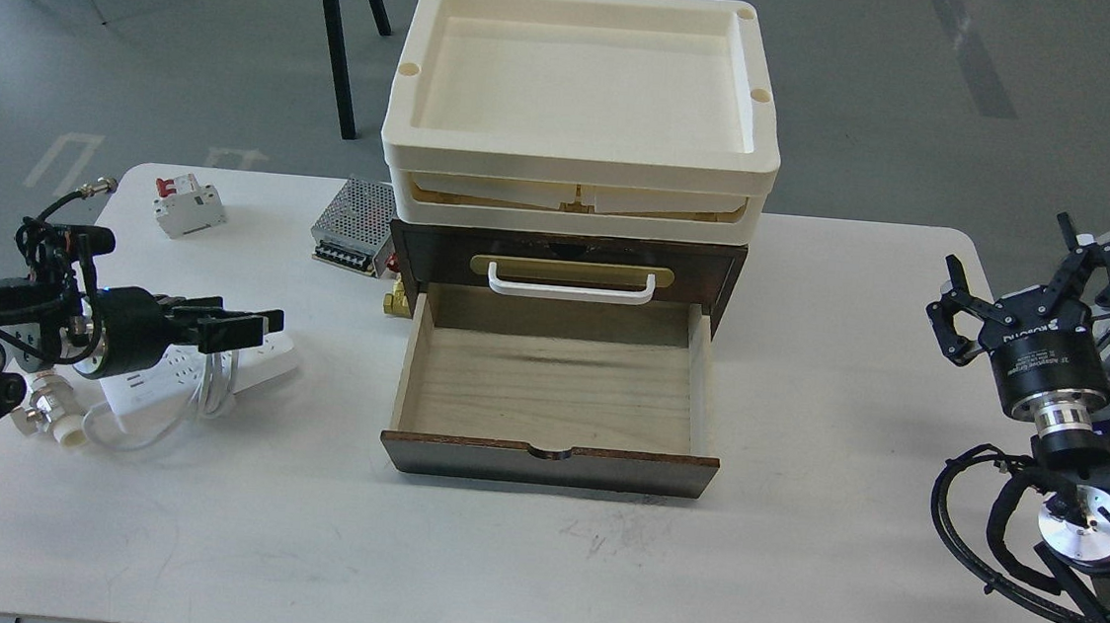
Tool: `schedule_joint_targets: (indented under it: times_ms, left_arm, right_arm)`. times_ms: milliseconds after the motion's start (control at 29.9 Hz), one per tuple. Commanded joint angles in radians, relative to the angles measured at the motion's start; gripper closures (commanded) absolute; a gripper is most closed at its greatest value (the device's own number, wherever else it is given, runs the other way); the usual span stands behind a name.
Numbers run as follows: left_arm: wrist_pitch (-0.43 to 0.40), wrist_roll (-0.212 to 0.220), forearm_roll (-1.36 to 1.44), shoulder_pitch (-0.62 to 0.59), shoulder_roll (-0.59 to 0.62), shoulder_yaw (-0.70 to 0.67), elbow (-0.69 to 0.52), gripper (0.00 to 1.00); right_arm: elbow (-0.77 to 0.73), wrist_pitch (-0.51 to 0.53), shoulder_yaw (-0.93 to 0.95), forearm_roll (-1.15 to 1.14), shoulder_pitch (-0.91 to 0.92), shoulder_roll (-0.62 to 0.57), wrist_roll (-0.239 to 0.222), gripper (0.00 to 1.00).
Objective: Put charging cable into cabinet
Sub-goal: 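Lower the left gripper onto the white charger and close it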
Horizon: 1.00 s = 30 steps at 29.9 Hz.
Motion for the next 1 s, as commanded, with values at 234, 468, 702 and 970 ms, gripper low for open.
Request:
schedule_joint_targets:
  times_ms: [234,468,702,970]
  left_arm:
    - [0.066,0.0,0.0,0.001,0.029,0.078,0.002,0.04]
    - [0.068,0.0,-0.014,-0.043,0.095,0.06,-0.003,0.04]
    - [0.068,0.0,-0.011,-0.02,0.127,0.079,-0.015,0.04]
    - [0.118,0.0,-0.011,0.029,0.119,0.133,-0.011,0.05]
  right_arm:
    - [0.002,0.0,0.0,0.0,-0.001,0.001,0.0,0.01]
    - [0.0,0.0,0.0,0.0,-0.001,0.001,0.0,0.01]
    - [0.002,0.0,0.0,0.0,-0.001,0.001,0.0,0.01]
    - [0.002,0.0,0.0,0.0,-0.001,0.001,0.0,0.01]
